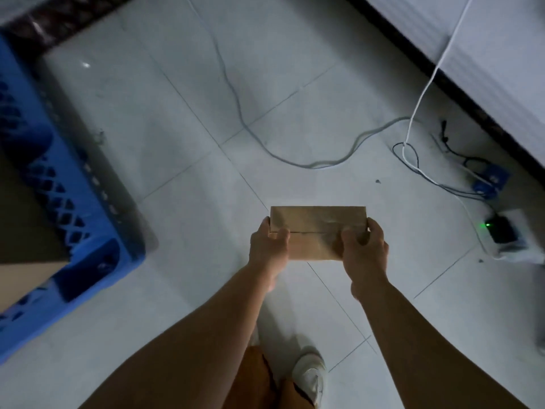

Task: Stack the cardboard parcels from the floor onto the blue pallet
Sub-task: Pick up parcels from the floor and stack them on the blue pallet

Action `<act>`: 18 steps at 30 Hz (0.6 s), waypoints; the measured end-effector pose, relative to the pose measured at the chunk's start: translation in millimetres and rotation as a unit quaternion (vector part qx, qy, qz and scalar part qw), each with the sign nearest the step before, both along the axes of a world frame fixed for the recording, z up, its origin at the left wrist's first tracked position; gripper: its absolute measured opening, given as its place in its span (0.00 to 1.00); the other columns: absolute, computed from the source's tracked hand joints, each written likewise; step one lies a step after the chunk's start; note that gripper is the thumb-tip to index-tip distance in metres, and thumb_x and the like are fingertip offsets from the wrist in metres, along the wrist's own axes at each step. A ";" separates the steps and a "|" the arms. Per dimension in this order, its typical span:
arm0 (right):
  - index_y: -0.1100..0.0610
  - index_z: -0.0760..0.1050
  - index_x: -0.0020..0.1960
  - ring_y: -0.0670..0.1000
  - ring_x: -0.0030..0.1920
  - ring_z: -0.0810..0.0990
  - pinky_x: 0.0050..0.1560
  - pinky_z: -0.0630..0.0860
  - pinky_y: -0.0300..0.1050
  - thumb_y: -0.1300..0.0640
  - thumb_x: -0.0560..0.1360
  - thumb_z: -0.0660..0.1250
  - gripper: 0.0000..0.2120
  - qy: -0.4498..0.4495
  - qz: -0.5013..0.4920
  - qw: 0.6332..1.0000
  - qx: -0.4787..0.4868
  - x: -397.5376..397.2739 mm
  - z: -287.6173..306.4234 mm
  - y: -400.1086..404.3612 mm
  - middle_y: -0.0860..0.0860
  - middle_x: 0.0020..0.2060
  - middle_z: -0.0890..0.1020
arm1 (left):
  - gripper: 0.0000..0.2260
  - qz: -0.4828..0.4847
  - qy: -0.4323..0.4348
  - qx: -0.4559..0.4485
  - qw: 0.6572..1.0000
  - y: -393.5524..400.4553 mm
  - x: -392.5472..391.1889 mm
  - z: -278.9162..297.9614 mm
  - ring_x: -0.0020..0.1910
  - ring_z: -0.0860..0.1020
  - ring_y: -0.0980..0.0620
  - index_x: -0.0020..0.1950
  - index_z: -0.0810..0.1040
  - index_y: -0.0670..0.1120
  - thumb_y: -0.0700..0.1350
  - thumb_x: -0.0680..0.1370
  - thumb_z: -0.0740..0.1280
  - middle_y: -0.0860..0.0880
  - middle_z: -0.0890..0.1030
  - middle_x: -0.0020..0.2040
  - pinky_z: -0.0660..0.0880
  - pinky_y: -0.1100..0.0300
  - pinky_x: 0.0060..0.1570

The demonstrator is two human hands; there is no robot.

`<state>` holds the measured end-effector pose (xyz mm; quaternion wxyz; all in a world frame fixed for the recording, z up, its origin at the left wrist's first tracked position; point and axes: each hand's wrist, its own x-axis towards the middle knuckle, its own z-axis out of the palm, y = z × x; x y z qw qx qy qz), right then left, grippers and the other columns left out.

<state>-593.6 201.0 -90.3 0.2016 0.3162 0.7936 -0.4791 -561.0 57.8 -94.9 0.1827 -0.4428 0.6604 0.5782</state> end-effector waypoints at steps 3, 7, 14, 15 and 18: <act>0.47 0.64 0.71 0.52 0.47 0.71 0.46 0.71 0.47 0.52 0.78 0.62 0.22 0.020 0.026 0.999 -0.005 -0.4 70.2 -17.6 0.54 0.62 0.67 | 0.09 0.030 0.024 -0.005 0.999 -13.1 13.7 68.3 0.45 0.77 0.52 0.58 0.74 0.52 0.43 0.80 0.60 0.49 0.79 0.50 0.71 0.64 0.36; 0.48 0.64 0.71 0.53 0.48 0.71 0.42 0.68 0.44 0.53 0.78 0.61 0.22 0.043 0.103 0.994 -0.014 15.6 150.2 -42.6 0.55 0.62 0.67 | 0.10 0.077 0.047 -0.039 0.995 -34.0 41.4 147.1 0.49 0.78 0.47 0.57 0.75 0.53 0.42 0.79 0.60 0.49 0.80 0.50 0.76 0.55 0.48; 0.53 0.66 0.70 0.55 0.49 0.75 0.46 0.75 0.48 0.58 0.78 0.57 0.20 0.099 0.208 0.972 -0.054 52.0 250.2 -89.0 0.58 0.61 0.72 | 0.16 0.226 0.108 -0.020 0.968 -70.7 101.8 258.0 0.57 0.77 0.46 0.68 0.71 0.51 0.43 0.80 0.61 0.47 0.78 0.58 0.75 0.49 0.58; 0.54 0.68 0.68 0.54 0.48 0.76 0.44 0.76 0.47 0.59 0.78 0.56 0.18 0.116 0.230 0.964 -0.061 58.7 264.4 -96.4 0.60 0.59 0.74 | 0.16 0.250 0.111 -0.018 0.962 -76.6 113.8 272.6 0.56 0.77 0.47 0.68 0.71 0.51 0.44 0.80 0.61 0.47 0.78 0.59 0.76 0.51 0.56; 0.58 0.70 0.67 0.52 0.47 0.76 0.40 0.73 0.40 0.62 0.79 0.55 0.17 0.154 0.281 0.944 -0.077 80.6 301.0 -121.3 0.59 0.54 0.76 | 0.15 0.307 0.130 -0.023 0.942 -93.1 150.7 309.5 0.50 0.79 0.47 0.67 0.73 0.50 0.44 0.80 0.62 0.46 0.81 0.54 0.77 0.55 0.48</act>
